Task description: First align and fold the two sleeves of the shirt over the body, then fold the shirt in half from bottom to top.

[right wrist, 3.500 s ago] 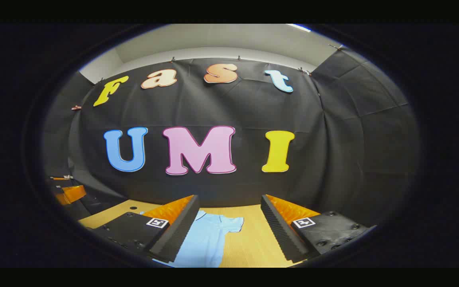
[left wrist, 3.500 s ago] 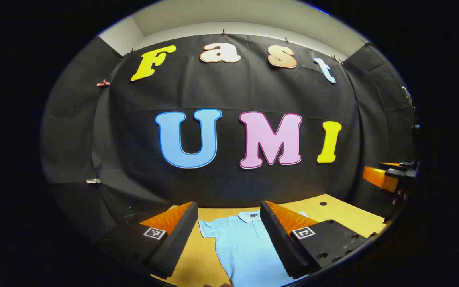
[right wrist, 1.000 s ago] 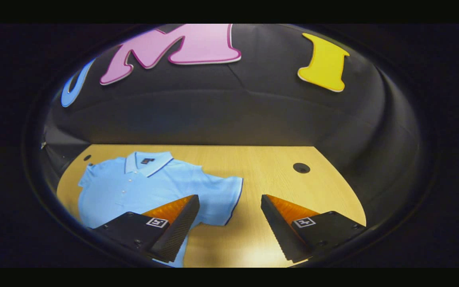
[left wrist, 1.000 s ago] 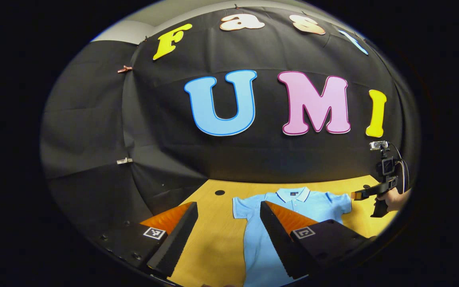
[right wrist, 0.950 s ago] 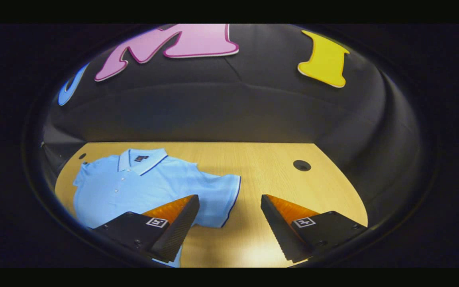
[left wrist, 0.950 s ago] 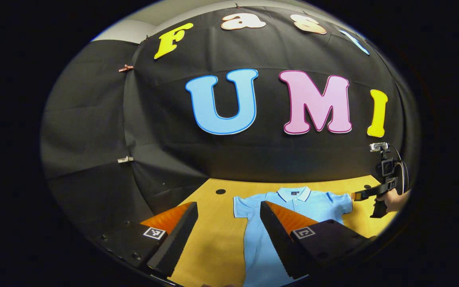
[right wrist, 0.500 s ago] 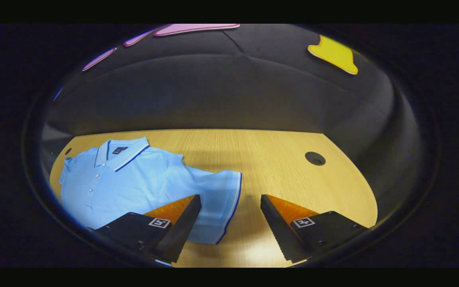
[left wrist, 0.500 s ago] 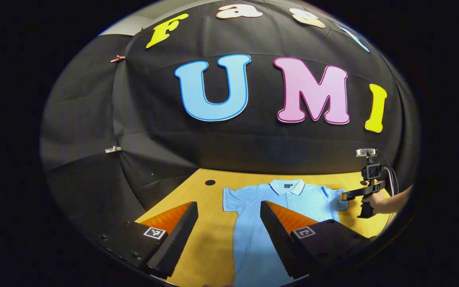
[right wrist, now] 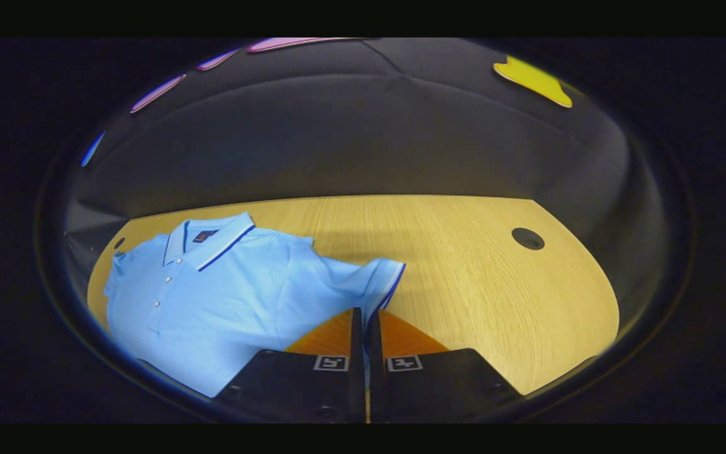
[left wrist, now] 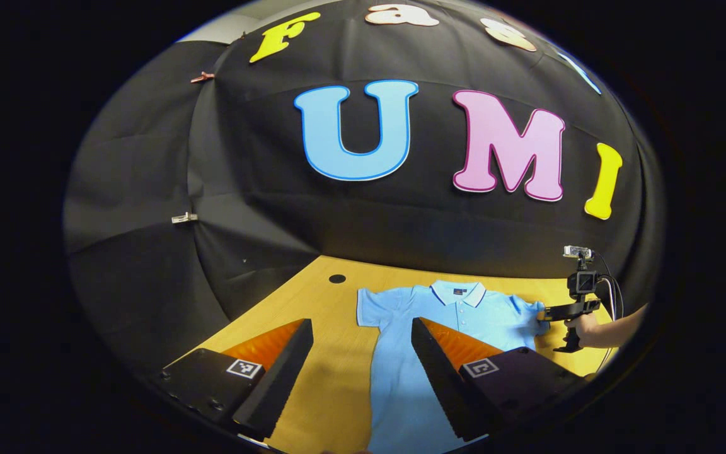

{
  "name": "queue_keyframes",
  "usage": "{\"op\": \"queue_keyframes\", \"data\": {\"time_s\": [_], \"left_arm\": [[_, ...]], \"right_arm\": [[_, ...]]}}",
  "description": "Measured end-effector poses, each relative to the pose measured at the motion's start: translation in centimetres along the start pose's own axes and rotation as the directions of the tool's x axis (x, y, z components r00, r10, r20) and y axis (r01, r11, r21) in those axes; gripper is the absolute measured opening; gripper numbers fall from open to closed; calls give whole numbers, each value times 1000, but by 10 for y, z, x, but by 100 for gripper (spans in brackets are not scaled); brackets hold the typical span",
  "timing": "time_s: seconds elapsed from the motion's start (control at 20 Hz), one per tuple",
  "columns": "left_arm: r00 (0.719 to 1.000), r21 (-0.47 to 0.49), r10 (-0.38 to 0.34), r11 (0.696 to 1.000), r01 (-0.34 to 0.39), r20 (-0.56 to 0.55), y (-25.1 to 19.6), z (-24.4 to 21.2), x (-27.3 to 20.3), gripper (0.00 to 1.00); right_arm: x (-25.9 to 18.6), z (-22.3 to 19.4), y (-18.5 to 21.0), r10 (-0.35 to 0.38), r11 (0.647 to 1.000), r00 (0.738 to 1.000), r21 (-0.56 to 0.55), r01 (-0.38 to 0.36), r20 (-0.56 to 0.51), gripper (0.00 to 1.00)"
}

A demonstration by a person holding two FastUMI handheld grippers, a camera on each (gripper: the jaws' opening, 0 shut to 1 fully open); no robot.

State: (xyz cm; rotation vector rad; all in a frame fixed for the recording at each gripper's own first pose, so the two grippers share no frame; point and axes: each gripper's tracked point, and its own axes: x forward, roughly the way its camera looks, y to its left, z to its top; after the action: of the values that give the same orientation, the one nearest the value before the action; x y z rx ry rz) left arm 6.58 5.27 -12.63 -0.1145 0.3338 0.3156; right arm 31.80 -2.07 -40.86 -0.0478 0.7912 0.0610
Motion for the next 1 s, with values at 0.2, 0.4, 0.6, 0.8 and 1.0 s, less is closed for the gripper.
{"op": "queue_keyframes", "data": {"time_s": [0.2, 0.4, 0.6, 0.8, 1.0], "left_arm": [[1000, 9, 12, 1000, -12, -6, 12, -8, -3, 99], [1000, -2, 11, 1000, -11, -2, 18, -9, 1, 100], [1000, -17, -3, 1000, 3, 1, 18, -11, 5, 100], [1000, -21, -20, 1000, 21, 3, 15, -11, 7, 100], [999, -37, -53, 998, 53, -3, 9, -12, 21, 100]], "right_arm": [[-12, 17, -1, -36, 998, 998, -57, 38, 43, 7], [-37, 53, 21, -31, 975, 992, -213, 57, 121, 7], [-52, 67, 89, 76, 933, 986, -361, -17, 151, 7], [-54, 42, 165, 193, 915, 977, -377, -145, 94, 7], [-76, 19, 225, 346, 884, 937, -348, -312, 41, 26]]}}
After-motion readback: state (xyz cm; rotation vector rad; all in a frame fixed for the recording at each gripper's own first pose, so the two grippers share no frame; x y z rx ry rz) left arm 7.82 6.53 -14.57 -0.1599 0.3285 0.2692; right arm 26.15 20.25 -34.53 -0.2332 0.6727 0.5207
